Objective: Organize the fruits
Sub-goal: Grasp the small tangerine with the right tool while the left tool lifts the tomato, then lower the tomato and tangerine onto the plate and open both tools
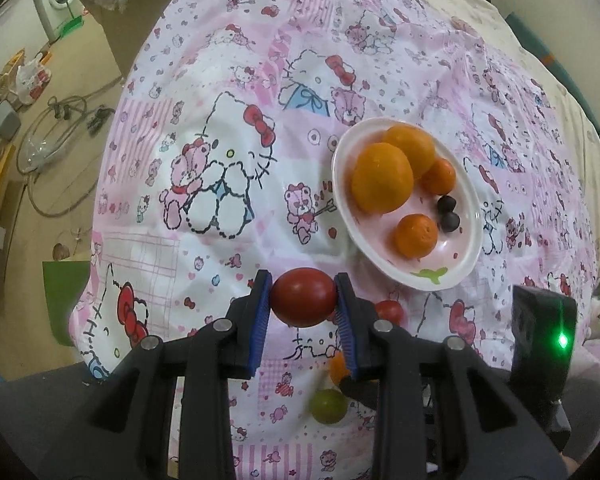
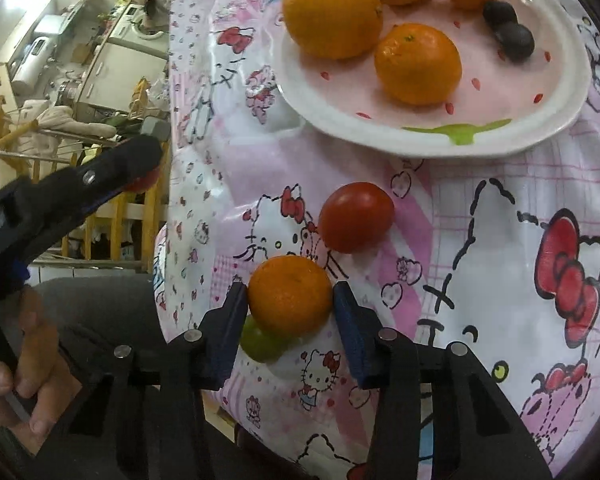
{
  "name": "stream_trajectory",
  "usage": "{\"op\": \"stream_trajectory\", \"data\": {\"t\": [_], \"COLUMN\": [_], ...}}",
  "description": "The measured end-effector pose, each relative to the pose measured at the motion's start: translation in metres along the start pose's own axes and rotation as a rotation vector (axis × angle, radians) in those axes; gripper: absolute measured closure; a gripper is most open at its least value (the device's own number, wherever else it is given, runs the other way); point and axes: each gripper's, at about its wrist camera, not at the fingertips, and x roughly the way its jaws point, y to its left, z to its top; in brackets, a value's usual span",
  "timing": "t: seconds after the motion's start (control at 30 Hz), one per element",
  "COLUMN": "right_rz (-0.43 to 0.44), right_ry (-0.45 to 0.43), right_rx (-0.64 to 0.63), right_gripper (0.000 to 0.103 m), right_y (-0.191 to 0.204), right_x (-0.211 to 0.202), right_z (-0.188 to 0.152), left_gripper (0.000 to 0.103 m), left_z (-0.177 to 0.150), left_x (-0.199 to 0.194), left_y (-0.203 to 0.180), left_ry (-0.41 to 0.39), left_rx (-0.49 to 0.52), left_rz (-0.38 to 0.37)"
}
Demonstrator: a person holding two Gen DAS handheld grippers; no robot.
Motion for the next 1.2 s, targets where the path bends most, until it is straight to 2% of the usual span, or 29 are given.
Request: {"op": "stream_trajectory", "data": {"t": [0.2,0.33,0.47,0.57,0.7,0.87,0.97,1.2], "right_rz": [0.035,0.054,0.027,0.009,-0.021,-0.043,-0.049,-0.037], "right_ry": [-0.097,-0.204,-0.309,-0.359,-0.380,-0.359,-0.337,-0.296], "right_rx": [0.029,0.064,0.081,0.096,0.095,0.106,0.112,0.146], "right_gripper": [0.057,0.057,0.057,0.057,0.057,0.057,0.057,0.057], "right_y": [-0.013,-0.027,-0.045,-0.057,-0.067,-0.084,-0.092,-0.099], "right_x": [-0.038,-0.084,-0.131,-0.152,-0.164,-0.160,-0.154,-0.133], "right_z": [-0.003,0.004,0.019,0.036,0.059,0.082,0.092,0.108], "left_gripper": [0.076,0.076,0.076,0.076,0.076,0.076,0.075,0.075], "left_z": [0.001,0.002,0.010,0.018,0.033,0.047,0.054,0.060], "left_x": [-0.001,0.002,0.004,0.002,0.010,0.034,0.049,0.062], "left_y": [-0.004,-0.013,-0.035,-0.056,-0.087,-0.108,-0.115,-0.127], "left_ry": [-0.021,-0.021,-0.033,-0.078,-0.112,-0.106,-0.062,-0.038], "left_rx": [0.006,0.023,0.083,0.147,0.241,0.321,0.336,0.356], "left_rz": [0.003,-0.009,-0.021,-0.022,-0.031,-0.053,-0.086,-0.110]}}
